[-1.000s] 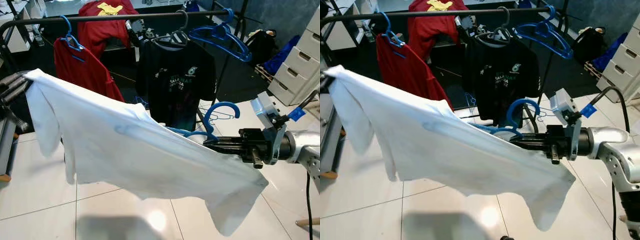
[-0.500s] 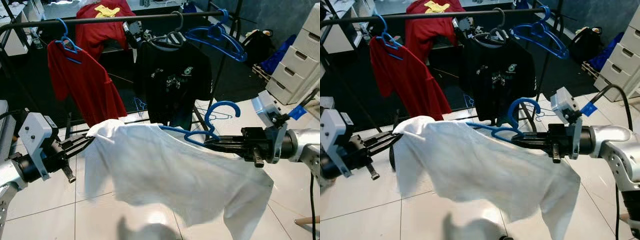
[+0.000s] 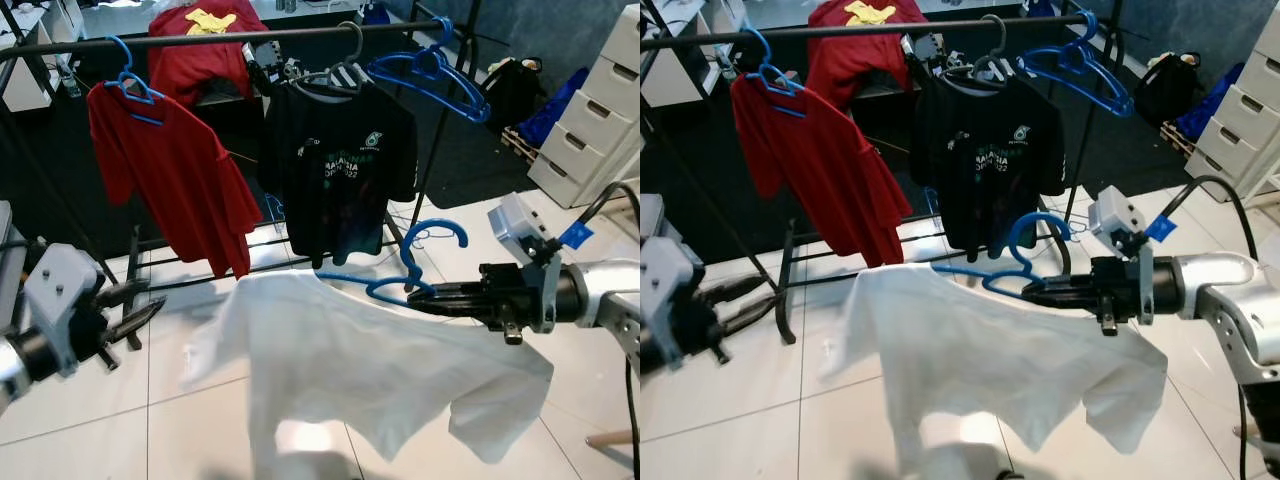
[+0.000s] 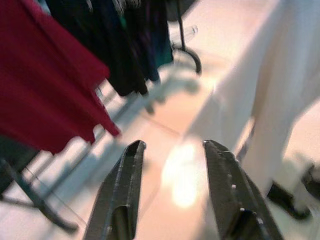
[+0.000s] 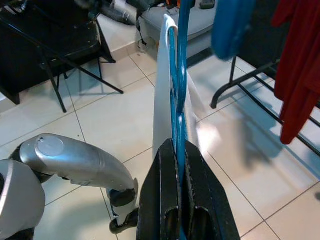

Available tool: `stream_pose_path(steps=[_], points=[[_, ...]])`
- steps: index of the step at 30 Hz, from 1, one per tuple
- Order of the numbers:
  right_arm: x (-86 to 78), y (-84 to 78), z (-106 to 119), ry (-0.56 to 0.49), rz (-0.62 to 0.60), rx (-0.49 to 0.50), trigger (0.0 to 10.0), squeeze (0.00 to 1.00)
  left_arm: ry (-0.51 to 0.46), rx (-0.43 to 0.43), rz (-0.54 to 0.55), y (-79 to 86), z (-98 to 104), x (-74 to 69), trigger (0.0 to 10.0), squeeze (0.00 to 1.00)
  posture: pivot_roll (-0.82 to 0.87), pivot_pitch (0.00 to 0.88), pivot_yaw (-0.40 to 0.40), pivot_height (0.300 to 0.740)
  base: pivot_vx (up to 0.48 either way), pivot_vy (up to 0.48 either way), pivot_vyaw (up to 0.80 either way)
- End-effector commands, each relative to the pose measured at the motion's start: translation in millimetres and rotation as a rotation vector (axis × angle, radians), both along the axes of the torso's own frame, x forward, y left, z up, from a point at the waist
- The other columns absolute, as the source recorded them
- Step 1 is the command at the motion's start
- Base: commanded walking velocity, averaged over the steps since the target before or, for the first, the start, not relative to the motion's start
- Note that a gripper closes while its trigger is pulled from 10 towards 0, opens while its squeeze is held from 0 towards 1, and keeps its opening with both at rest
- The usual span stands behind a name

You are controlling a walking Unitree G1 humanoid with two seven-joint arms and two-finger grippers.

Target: Hang hanger

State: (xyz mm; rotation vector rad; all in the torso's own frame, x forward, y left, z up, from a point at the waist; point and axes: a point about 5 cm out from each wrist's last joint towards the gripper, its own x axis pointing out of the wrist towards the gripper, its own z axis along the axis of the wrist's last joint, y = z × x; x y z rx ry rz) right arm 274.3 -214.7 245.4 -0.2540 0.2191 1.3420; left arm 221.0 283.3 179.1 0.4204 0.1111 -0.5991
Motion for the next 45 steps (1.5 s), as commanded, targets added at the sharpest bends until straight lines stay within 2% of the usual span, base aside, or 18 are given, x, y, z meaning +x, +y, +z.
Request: stream_pose_path(steps=[1,2,3,6,8,10,11,16,19,20,21,22,25,32,36,40,42,45], points=[[-3.4,4.4,6.6,-0.019,0.039,0.017,10.0,0.00,0.046,0.027,-0.015,3.0,-3.3,-3.3,10.0,1.00,-0.08,0.153,0.014,0.740,0.000,0.000,0.00],[-4.3,5.6,7.8,-0.017,0.053,0.027,10.0,0.00,0.093,0.035,-0.046,3.0,-7.3,-9.4,10.0,1.00,-0.08,0.153,0.013,0.740,0.000,0.000,0.00],[-5.9,7.7,8.0,-0.009,0.073,0.032,10.0,0.00,0.085,0.015,-0.065,1.4,-2.1,-11.6,10.0,1.00,-0.09,0.153,0.011,0.740,0.000,0.000,0.00],[-10.4,11.6,5.2,0.018,0.121,0.031,10.0,0.00,-0.016,-0.102,-0.120,-9.4,23.6,-11.4,10.0,1.00,-0.08,0.153,0.008,0.740,0.000,0.000,0.00],[-11.0,12.0,4.5,0.022,0.129,0.029,10.0,0.00,-0.033,-0.124,-0.133,-11.7,28.0,-11.5,10.0,1.00,-0.08,0.153,0.008,0.740,0.000,0.000,0.00],[-16.6,20.6,-6.7,0.070,0.206,-0.016,10.0,0.00,-0.224,-0.286,-0.326,-40.9,81.9,-13.0,10.0,1.00,-0.08,0.147,0.001,0.740,0.000,0.000,0.00],[-17.8,22.6,-9.0,0.078,0.222,-0.025,10.0,0.00,-0.245,-0.297,-0.367,-46.1,89.3,-14.7,10.0,1.00,-0.08,0.147,0.001,0.740,0.000,0.000,0.00],[-18.0,31.6,-18.6,0.082,0.260,-0.077,10.0,0.00,-0.255,-0.276,-0.458,-63.4,98.5,-14.4,10.0,1.00,-0.08,0.146,0.002,0.740,0.000,0.000,0.00],[-15.9,39.7,-25.5,0.080,0.286,-0.109,10.0,0.00,-0.092,-0.228,-0.574,-84.3,83.5,-24.0,10.0,1.00,-0.08,0.139,0.009,0.740,0.000,0.000,0.00],[-14.2,42.4,-26.3,0.072,0.292,-0.115,10.0,0.00,-0.016,-0.212,-0.605,-88.7,75.8,-28.2,10.0,0.62,-0.07,0.136,0.010,0.740,0.000,0.000,0.00],[-13.1,43.9,-26.4,0.066,0.294,-0.119,10.0,0.00,0.029,-0.205,-0.619,-90.6,71.6,-30.6,10.0,0.62,-0.07,0.136,0.010,0.740,0.000,0.000,0.00],[-12.0,46.2,-26.1,0.057,0.299,-0.123,10.0,0.00,0.095,-0.204,-0.635,-93.7,66.3,-33.8,10.0,0.00,-0.07,0.135,0.012,0.740,0.000,0.000,0.00],[-10.0,52.5,-24.3,0.038,0.317,-0.125,10.0,0.00,0.180,-0.227,-0.636,-103.4,58.4,-35.8,10.0,0.00,-0.07,0.133,0.012,0.740,0.000,0.000,0.00],[-9.5,53.1,-24.6,0.035,0.320,-0.129,10.0,0.00,0.188,-0.229,-0.633,-104.4,58.6,-35.8,10.0,0.00,-0.07,0.133,0.012,0.740,0.000,0.000,0.00],[-11.5,65.5,-20.5,-0.001,0.363,-0.110,10.0,0.00,0.186,-0.214,-0.531,-128.7,33.4,-16.9,10.0,0.00,-0.06,0.135,0.017,0.740,0.000,0.000,0.00],[-12.0,67.8,-19.8,-0.006,0.372,-0.104,10.0,0.00,0.194,-0.233,-0.530,-133.9,32.8,-16.0,10.0,0.00,-0.06,0.135,0.017,0.740,0.000,0.000,0.00],[-12.1,68.4,-17.6,-0.010,0.377,-0.094,10.0,0.00,0.235,-0.174,-0.516,-136.0,24.9,-14.7,10.0,0.00,-0.06,0.138,0.019,0.740,0.000,0.000,0.00],[-10.8,67.2,-17.4,-0.012,0.369,-0.092,10.0,0.00,0.265,-0.143,-0.512,-138.1,17.7,-15.0,10.0,0.00,-0.06,0.140,0.022,0.740,0.000,0.000,0.00]])
